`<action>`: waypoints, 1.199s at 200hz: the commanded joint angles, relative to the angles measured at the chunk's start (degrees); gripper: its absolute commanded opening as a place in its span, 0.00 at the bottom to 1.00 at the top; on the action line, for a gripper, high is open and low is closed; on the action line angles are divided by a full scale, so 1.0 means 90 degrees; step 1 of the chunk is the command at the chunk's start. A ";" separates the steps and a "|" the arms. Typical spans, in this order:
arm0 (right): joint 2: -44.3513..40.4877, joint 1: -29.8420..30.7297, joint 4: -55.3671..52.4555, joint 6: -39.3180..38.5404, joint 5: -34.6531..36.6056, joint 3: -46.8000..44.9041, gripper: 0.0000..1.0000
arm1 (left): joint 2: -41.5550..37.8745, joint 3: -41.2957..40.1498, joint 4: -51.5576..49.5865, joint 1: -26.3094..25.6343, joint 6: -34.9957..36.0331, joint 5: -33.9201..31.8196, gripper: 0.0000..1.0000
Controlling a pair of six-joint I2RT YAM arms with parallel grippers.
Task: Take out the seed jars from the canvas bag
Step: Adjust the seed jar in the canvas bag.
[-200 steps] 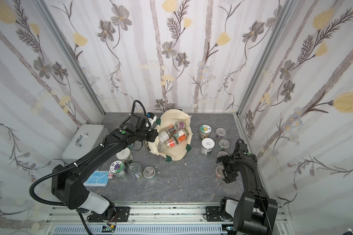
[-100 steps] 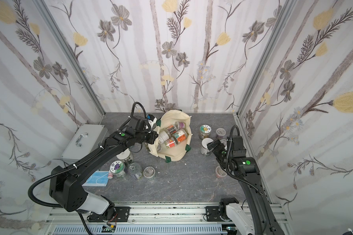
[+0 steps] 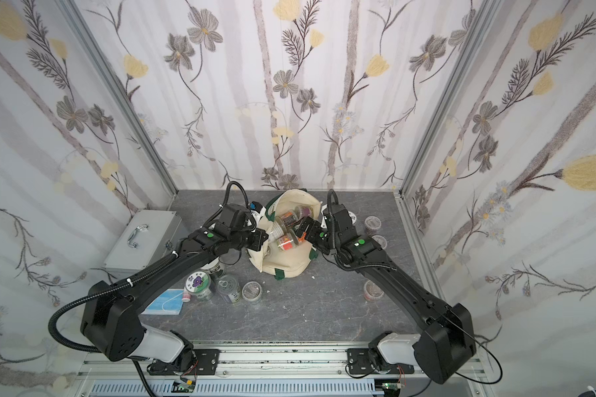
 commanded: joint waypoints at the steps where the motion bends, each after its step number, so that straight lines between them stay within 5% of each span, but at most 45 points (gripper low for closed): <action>1: 0.0832 0.0046 0.0922 -0.0006 -0.0714 0.0186 1.00 | 0.0007 -0.0027 -0.0048 0.0002 -0.0145 -0.0161 0.09; 75: 0.2297 0.0183 0.2481 -0.0341 0.0222 0.0108 0.76 | 0.0027 0.0081 -0.0196 0.0009 -0.0101 -0.0251 0.09; 164: 0.3400 0.0180 0.2429 -0.1131 0.0632 0.0508 0.73 | 0.0133 0.0214 -0.0245 0.0018 -0.0072 -0.0213 0.09; 240: 0.3388 0.0294 0.2903 -0.1284 -0.0074 0.0245 0.72 | 0.0156 0.0268 -0.0284 0.0012 -0.0063 -0.0214 0.09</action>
